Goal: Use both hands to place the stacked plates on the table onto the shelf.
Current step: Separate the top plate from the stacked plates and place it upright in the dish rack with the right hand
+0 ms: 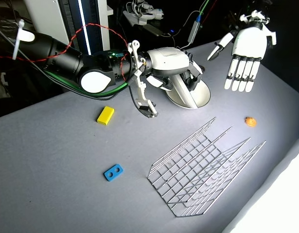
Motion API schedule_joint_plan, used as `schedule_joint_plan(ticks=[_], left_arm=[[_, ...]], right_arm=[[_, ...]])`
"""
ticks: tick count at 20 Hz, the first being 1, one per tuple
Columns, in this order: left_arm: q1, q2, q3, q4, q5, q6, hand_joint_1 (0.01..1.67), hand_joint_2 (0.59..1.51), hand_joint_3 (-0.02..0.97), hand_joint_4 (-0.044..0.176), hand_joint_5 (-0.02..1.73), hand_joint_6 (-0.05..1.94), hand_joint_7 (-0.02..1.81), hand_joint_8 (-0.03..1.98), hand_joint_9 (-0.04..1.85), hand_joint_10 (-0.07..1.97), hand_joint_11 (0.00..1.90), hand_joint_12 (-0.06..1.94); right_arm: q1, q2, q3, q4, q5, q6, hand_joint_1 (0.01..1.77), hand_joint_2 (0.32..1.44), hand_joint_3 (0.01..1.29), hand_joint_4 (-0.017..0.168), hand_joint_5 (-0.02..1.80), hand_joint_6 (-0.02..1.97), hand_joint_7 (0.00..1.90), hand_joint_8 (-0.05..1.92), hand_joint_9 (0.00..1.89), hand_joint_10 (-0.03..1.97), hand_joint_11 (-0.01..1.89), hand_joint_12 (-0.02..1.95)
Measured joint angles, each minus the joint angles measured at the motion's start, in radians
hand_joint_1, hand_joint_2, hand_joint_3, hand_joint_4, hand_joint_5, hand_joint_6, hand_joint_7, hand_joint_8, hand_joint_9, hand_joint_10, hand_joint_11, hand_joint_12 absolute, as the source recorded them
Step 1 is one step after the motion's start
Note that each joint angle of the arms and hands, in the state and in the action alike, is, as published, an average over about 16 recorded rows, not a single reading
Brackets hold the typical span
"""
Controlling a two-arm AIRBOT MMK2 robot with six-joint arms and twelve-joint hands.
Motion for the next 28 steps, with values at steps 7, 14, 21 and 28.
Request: schedule_joint_plan(ticks=[7, 14, 21, 28], left_arm=[[-0.006, 0.016, 0.014, 0.010, -0.012, 0.000, 0.01, 1.093, 0.017, 0.005, 0.10, 0.01, 0.07, 0.02, 0.07, 0.01, 0.04, 0.03], [-0.013, 0.015, 0.024, 0.038, -0.044, 0.001, 0.01, 1.097, 0.018, 0.005, 0.13, 0.01, 0.11, 0.01, 0.09, 0.01, 0.03, 0.10], [-0.015, 0.009, 0.024, 0.085, -0.119, 0.015, 0.01, 1.101, 0.018, 0.005, 0.16, 0.01, 0.14, 0.01, 0.11, 0.01, 0.03, 0.16], [-0.017, 0.004, 0.024, 0.129, -0.212, 0.045, 0.01, 1.095, 0.018, 0.005, 0.16, 0.01, 0.15, 0.02, 0.12, 0.01, 0.02, 0.20]], right_arm=[[0.070, 0.077, -0.033, 0.039, 0.003, 0.031, 1.17, 0.99, 0.02, 0.012, 0.93, 1.00, 1.06, 0.92, 1.21, 0.01, 0.69, 1.20], [0.186, 0.148, -0.045, 0.105, -0.063, 0.114, 1.17, 0.98, 0.02, 0.004, 0.91, 1.01, 1.05, 0.98, 1.22, 0.01, 0.68, 1.24], [0.293, 0.194, -0.026, 0.228, -0.184, 0.229, 1.17, 0.99, 0.01, -0.003, 0.89, 0.99, 1.01, 1.05, 1.23, 0.01, 0.68, 1.27], [0.353, 0.196, 0.022, 0.356, -0.279, 0.305, 1.18, 1.00, 0.02, -0.006, 0.89, 0.96, 1.00, 1.06, 1.22, 0.03, 0.67, 1.28]])
